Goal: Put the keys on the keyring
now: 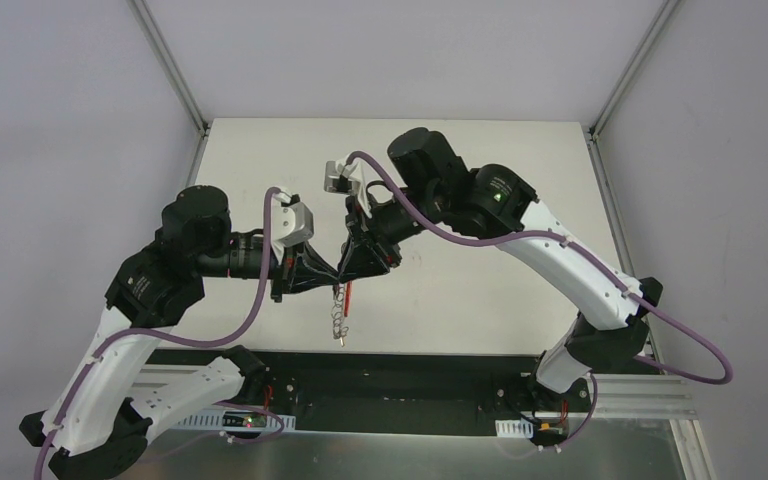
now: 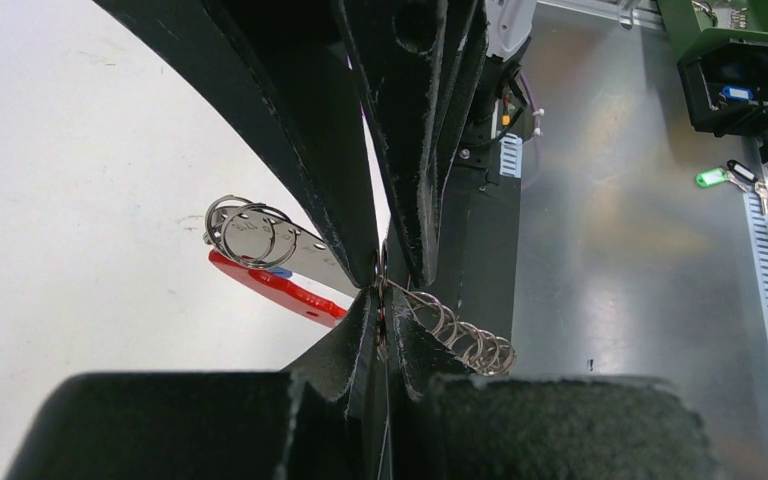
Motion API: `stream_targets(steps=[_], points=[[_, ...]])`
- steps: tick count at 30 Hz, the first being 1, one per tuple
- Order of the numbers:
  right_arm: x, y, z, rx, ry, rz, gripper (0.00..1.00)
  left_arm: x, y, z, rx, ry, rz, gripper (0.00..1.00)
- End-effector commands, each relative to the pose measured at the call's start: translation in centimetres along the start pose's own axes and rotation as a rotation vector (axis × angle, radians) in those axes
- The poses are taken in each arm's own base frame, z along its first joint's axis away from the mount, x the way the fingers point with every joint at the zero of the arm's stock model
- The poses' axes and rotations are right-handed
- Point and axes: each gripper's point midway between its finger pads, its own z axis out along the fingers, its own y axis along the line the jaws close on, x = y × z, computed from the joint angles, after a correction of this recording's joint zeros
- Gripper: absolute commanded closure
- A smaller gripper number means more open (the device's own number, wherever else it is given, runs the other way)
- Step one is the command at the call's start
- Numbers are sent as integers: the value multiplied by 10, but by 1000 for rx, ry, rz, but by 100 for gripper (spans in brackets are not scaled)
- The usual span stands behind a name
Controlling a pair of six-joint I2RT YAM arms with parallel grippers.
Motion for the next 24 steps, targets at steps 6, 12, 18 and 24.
stream_targets(steps=[6, 12, 18, 24], points=[[0, 0, 5, -1, 10, -25, 83, -17, -4, -7, -11, -57, 71, 100], [0, -1, 9, 11, 19, -37, 100, -17, -6, -7, 0, -62, 73, 100], [-3, -1, 11, 38, -19, -78, 100, -15, -9, -7, 16, -65, 79, 100], [-14, 1, -7, 111, -130, -113, 100, -23, -19, -14, 34, -125, 133, 78]])
